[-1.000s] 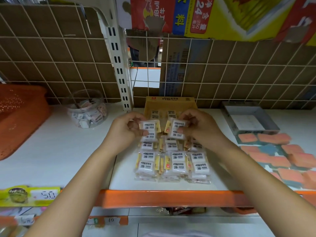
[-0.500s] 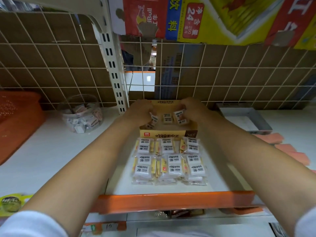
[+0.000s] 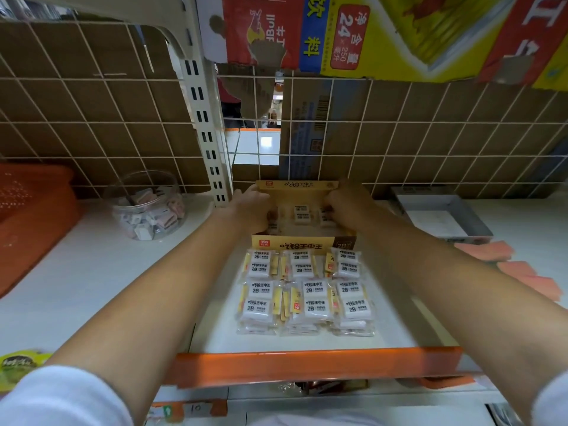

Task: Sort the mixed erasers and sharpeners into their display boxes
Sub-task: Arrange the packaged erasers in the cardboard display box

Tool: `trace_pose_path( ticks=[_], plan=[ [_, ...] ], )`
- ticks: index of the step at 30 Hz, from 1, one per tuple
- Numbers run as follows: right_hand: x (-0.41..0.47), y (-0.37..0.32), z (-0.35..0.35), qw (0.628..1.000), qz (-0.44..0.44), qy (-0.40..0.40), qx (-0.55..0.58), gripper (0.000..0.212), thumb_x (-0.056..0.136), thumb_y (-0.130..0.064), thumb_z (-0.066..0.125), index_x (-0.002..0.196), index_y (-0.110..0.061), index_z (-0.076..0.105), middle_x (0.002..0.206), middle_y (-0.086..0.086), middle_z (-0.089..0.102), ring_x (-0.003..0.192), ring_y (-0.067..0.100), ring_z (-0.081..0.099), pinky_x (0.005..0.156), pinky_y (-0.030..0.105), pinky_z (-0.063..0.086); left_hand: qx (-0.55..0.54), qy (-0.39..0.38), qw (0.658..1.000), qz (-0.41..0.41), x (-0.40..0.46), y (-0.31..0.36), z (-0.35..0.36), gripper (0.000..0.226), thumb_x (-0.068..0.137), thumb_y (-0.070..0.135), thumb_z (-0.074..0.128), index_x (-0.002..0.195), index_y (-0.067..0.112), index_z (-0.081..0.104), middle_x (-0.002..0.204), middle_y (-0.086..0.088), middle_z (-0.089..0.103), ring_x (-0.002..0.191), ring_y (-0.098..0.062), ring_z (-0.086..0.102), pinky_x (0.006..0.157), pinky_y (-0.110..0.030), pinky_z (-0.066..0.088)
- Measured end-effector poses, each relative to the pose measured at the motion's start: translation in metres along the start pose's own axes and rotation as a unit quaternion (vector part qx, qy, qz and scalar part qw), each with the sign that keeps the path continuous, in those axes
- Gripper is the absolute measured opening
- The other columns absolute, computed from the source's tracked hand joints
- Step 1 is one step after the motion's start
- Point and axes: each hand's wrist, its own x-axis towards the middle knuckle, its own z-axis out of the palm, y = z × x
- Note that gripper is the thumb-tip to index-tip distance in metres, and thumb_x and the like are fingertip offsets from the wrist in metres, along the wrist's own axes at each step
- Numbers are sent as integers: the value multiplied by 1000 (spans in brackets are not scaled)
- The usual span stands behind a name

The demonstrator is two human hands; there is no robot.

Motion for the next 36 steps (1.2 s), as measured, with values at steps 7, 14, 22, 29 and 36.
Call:
trace_pose_path(
  ticks=[7, 14, 22, 29, 36],
  plan=[
    [-11, -2, -7, 997, 23, 7, 70, 26, 91, -19, 53, 115, -18, 63, 119, 11, 52, 111, 26, 47, 96, 36, 40, -17, 0, 999, 32, 3, -6, 2, 26, 90, 20, 50, 115, 19, 59, 120, -5, 52, 124, -27, 37, 100, -43, 36],
    [-94, -2, -29, 945, 40, 54, 321, 19, 90, -16, 56, 105, -14, 68, 98, -5, 63, 93, 10, 54, 76, 10, 40, -234, 180, 953, 69, -72, -6, 2, 14, 85, 13, 62, 95, 8, 70, 95, -1, 63, 94, -21, 57, 75, -27, 36],
    [-121, -5, -3, 938, 84, -7, 335, 32, 91, -21, 54, 122, -15, 58, 121, 0, 57, 114, 17, 42, 78, 18, 26, -339, 145, 929, -25, -95, -12, 44, 28, 84, 27, 64, 111, 18, 63, 102, 9, 58, 92, -8, 51, 67, -8, 31],
    [-119, -6, -3, 920, 91, -2, 382, 35, 86, -12, 61, 121, -15, 58, 106, -1, 54, 102, 12, 50, 81, 16, 36, -413, 90, 905, -47, -91, -8, 45, 34, 79, 21, 70, 113, 19, 63, 100, 7, 56, 91, -10, 53, 72, -16, 38],
    [-114, -6, -3, 860, 111, 37, 496, 35, 73, 3, 70, 90, -27, 64, 92, -11, 56, 90, 15, 56, 79, 19, 47, -471, 97, 873, -80, -87, -10, 33, 33, 64, 4, 80, 86, 24, 65, 91, 0, 60, 86, -20, 58, 78, -32, 48]
  ],
)
